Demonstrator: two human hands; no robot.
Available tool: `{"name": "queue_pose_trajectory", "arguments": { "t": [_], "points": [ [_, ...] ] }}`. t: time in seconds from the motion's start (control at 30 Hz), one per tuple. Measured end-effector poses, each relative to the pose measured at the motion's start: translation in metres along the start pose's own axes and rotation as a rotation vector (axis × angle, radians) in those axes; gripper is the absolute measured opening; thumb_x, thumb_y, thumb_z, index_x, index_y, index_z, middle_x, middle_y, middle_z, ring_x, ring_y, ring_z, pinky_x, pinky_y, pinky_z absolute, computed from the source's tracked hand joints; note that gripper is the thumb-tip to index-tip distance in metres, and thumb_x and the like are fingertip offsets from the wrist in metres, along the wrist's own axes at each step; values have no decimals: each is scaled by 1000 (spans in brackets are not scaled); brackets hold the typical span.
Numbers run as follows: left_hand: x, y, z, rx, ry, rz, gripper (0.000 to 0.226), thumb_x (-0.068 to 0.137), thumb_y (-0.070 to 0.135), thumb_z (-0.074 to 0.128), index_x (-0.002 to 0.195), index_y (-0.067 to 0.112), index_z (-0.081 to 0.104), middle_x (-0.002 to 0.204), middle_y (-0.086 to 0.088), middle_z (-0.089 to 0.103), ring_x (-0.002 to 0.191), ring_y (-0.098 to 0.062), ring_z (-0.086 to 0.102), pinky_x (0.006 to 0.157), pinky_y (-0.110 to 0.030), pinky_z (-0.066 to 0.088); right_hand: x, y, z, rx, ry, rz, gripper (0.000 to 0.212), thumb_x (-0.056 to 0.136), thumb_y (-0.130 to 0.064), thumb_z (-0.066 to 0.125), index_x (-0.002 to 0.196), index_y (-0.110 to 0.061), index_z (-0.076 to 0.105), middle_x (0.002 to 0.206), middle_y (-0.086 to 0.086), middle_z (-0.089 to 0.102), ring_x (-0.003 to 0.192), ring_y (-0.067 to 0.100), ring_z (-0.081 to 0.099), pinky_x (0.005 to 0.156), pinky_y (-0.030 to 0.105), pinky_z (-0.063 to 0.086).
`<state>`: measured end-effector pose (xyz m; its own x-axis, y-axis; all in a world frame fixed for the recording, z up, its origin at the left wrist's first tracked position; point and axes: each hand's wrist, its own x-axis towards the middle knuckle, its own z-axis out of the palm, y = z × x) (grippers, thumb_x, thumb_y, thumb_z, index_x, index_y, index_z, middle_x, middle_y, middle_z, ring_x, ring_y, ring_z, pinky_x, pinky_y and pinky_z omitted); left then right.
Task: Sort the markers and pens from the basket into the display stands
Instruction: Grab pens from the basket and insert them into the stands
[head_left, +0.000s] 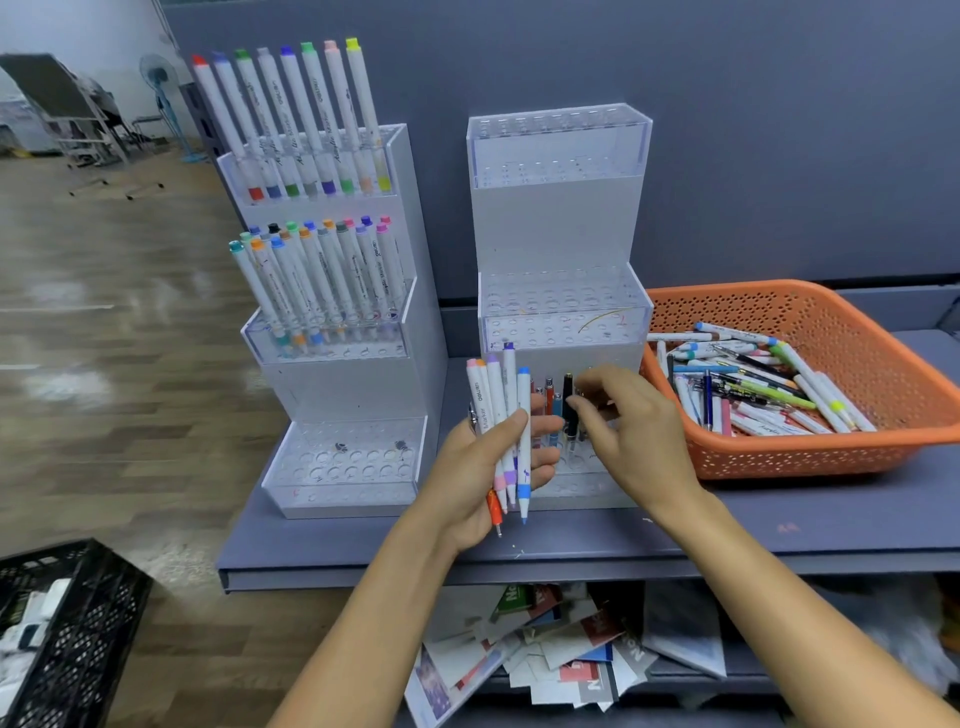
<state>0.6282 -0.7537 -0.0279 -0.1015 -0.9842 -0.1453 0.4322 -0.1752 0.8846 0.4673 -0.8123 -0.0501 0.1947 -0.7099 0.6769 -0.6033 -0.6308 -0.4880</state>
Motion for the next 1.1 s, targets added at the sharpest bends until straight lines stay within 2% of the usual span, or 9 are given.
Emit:
{"name": "queue_pose_trajectory", "arguments": {
  "t": [0.13,0.27,0.4,0.57,0.67,0.73,0.8,1.0,1.1],
  "points": [
    [1,0,0,42,-9,1,22,97,15,49,115,10,60,103,-9,73,64,-13,65,58,-22,55,7,-14,-10,49,75,50,13,87,-12,61,98,-7,64,90,2,64,76,11,56,70,9,41],
    [2,-1,2,127,-7,18,22,96,13,51,116,6,57,96,-10,74,60,-10,61,55,-21,51,14,-33,-21,211,33,137,17,88,-16,60,103,-12,65,87,-4,66,78,5,59,68,11,45],
    [1,-1,10,246,-31,43,9,97,8,49,94,11,58,73,-4,57,54,-9,52,53,-20,45,18,-51,-29,181,-1,27,8,82,-11,65,89,-14,67,75,-6,62,69,1,55,63,8,40],
    [-1,-1,25,519,-15,136,14,92,0,48,99,11,51,58,12,57,45,-2,46,42,-14,36,19,-70,-29,140,-232,68,11,78,-25,72,85,-19,67,73,-8,66,75,5,58,69,17,44],
    [2,-6,28,510,67,236,29,83,6,64,108,16,53,94,9,69,80,1,65,66,-18,52,22,-72,-29,103,-250,168,23,73,-26,77,82,-23,57,63,-10,59,66,2,55,63,14,40],
    [4,-7,29,541,150,286,31,79,13,68,104,24,53,102,7,69,95,-4,66,80,-28,56,24,-72,-30,119,-243,220,30,72,-27,79,84,-17,52,65,-11,57,62,3,54,60,13,40],
    [4,-6,29,570,170,294,32,81,12,68,103,28,51,99,11,68,90,1,66,78,-25,55,25,-71,-32,177,-228,278,32,72,-25,80,83,-15,52,69,-9,59,63,7,56,60,16,44],
    [3,4,31,505,34,179,30,83,-7,56,100,17,50,65,4,52,48,-2,45,47,-18,38,25,-64,-31,342,-221,420,29,71,-16,81,75,-24,53,66,-9,60,52,0,53,60,19,49],
    [4,7,33,346,34,120,15,92,-2,50,92,13,51,63,-1,49,46,-8,44,44,-20,37,24,-64,-31,243,-153,320,19,77,-14,74,78,-24,58,78,-11,60,68,0,58,66,11,44]
  ]
}}
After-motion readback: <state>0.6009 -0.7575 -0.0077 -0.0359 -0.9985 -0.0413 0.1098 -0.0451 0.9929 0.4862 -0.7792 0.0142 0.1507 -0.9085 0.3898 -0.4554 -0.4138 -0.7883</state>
